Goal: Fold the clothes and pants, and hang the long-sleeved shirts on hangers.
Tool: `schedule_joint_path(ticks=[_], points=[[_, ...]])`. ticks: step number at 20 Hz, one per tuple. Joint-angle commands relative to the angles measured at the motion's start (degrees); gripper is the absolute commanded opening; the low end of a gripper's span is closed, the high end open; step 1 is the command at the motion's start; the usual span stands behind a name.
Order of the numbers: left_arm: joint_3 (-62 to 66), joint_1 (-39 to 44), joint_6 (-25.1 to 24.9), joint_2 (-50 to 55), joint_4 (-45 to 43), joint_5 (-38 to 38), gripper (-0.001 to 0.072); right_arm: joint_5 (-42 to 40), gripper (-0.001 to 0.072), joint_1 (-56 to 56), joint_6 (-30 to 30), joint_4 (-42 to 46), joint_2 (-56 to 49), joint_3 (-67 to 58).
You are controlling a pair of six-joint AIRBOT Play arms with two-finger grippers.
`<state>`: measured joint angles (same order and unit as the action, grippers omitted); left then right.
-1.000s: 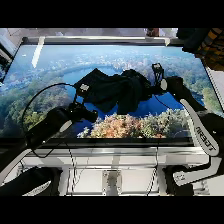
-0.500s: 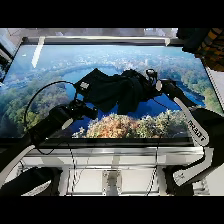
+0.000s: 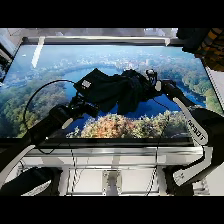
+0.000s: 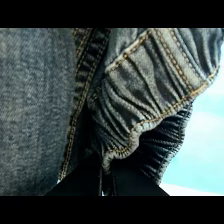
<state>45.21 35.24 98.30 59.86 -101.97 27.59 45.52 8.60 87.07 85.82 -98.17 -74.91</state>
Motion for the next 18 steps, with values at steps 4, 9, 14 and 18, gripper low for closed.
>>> schedule_joint_path(ticks=[4,9,14,18], points=[[0.00,0.00,-1.27,0.96,0.00,-1.25,0.0692,-2.27,0.0214,0.00,-0.02,-0.07,0.13,-0.07],[0.00,-0.09,-1.27,6.34,-0.04,-1.29,0.0689,-2.16,0.0034,-0.02,-0.20,-0.02,0.13,-0.07],[2.84,-6.40,-1.25,15.13,-0.85,-4.46,0.0689,-1.42,0.0035,-0.02,-0.20,-0.07,0.13,-0.07],[11.67,-11.78,-1.70,21.70,-0.81,-1.95,0.0536,-1.46,0.0035,0.00,-0.17,-0.26,0.13,-0.07]])
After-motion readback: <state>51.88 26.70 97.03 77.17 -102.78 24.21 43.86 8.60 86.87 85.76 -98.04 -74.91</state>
